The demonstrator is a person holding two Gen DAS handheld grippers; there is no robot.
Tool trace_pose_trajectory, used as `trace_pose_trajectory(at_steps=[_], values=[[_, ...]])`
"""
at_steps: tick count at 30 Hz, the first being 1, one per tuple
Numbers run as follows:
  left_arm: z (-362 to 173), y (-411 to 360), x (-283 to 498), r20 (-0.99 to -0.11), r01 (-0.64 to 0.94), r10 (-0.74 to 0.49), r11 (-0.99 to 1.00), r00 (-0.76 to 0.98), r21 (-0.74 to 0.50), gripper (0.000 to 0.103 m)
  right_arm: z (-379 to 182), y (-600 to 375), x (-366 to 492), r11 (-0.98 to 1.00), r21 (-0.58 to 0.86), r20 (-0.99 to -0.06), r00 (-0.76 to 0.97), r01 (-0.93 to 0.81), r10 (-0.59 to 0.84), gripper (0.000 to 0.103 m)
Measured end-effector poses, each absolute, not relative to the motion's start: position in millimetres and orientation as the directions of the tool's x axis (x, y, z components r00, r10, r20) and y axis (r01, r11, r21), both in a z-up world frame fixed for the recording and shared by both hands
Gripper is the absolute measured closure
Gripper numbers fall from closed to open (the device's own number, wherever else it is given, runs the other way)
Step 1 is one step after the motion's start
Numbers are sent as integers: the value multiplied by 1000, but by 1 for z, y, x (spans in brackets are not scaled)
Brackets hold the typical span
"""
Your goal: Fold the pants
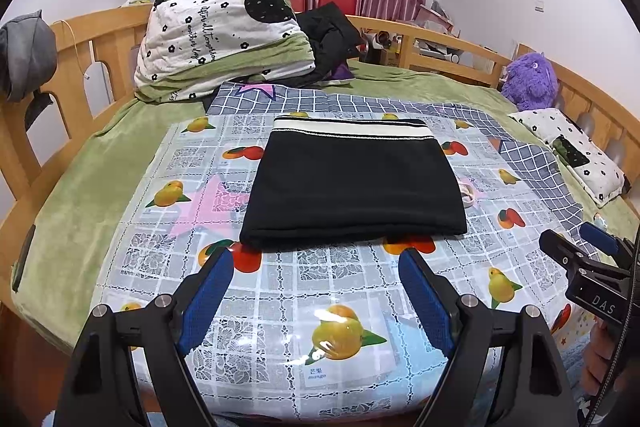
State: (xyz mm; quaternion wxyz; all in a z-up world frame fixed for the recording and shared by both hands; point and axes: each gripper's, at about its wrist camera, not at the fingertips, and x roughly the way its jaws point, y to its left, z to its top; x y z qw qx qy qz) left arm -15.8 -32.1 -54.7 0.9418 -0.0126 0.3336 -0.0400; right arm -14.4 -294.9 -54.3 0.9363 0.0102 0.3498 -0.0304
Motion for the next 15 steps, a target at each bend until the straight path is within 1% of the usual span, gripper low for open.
trace_pose_trajectory(at_steps=[15], values=[[-55, -32, -16, -628, 66, -83, 997, 774, -51, 19, -55, -295, -14, 998, -1, -656, 753, 69, -53, 12]])
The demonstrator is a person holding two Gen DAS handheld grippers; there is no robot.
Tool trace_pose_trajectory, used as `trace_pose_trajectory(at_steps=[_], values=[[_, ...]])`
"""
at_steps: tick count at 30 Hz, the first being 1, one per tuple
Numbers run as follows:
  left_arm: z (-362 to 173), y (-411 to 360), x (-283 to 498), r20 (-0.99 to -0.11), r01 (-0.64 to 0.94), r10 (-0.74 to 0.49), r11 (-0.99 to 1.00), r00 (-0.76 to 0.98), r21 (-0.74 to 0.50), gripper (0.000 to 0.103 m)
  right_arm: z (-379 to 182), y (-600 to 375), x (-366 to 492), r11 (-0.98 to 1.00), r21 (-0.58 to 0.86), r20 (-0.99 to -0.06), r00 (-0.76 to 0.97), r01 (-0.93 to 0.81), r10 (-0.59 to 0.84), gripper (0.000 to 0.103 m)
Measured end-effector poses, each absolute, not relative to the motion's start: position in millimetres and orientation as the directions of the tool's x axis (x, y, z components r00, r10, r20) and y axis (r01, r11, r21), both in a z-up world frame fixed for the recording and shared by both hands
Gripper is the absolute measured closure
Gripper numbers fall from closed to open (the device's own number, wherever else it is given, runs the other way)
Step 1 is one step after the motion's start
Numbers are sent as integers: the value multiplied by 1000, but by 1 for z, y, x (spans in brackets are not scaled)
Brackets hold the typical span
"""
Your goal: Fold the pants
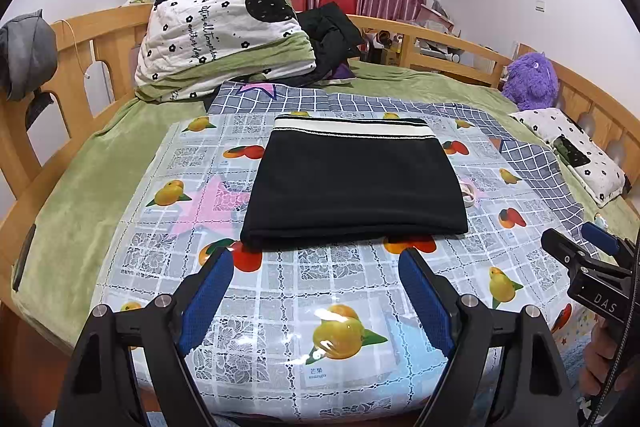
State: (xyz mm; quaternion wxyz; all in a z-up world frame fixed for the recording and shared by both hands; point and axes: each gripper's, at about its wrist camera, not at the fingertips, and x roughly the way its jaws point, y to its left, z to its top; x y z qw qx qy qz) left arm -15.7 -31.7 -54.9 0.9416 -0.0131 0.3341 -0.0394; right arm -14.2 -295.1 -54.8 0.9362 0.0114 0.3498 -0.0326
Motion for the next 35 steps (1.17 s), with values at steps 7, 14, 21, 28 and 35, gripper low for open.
trace_pose_trajectory(at_steps=[7, 14, 21, 28, 35], values=[[-55, -31, -16, -628, 66, -84, 996, 774, -52, 19, -54, -294, -15, 997, -8, -651, 756, 76, -63, 12], [-52, -30, -17, -640, 65, -79, 997, 764, -45, 19, -51, -291, -16, 997, -3, -650, 758, 79, -62, 12], [-33, -40, -22, -634, 72, -71, 997, 770, -24, 19, -39, -283, -18, 997, -6, -648, 759, 76, -62, 12], [-14, -43, -28, -634, 69, -73, 997, 770, -32, 19, -17, -282, -28, 997, 14, -641, 766, 72, -46, 12], [4, -47, -38, -622, 61, -66, 998, 780, -29, 19, 4, -282, -40, 997, 8, -625, 778, 83, -60, 12]])
